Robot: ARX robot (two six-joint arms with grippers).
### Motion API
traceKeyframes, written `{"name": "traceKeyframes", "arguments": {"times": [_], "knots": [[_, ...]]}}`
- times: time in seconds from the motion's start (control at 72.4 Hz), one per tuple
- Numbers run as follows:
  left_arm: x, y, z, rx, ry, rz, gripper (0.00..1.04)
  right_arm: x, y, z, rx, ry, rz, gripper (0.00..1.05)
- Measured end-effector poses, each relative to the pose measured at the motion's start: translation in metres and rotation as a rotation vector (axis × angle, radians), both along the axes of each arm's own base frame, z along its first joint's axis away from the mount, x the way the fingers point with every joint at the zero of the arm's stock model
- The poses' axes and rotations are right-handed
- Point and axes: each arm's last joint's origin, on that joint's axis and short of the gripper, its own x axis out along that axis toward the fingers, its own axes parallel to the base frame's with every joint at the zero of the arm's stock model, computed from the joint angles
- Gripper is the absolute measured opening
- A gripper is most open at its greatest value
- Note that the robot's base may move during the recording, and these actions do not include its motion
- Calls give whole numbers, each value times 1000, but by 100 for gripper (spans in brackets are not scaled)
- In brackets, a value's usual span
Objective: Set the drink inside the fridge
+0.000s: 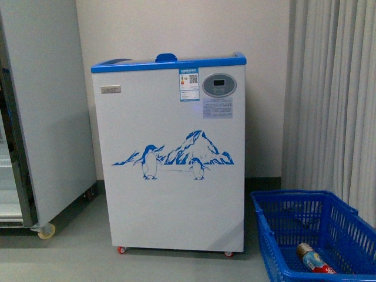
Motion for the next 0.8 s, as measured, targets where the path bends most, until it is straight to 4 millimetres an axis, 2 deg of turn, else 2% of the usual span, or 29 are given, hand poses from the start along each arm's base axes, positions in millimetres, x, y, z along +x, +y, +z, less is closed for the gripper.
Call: {"name": "traceKeyframes", "arguments": {"times": [0.802], "knots": [[0, 0, 0, 0, 0, 0, 97, 0, 0, 0, 0, 0, 0, 97]]}}
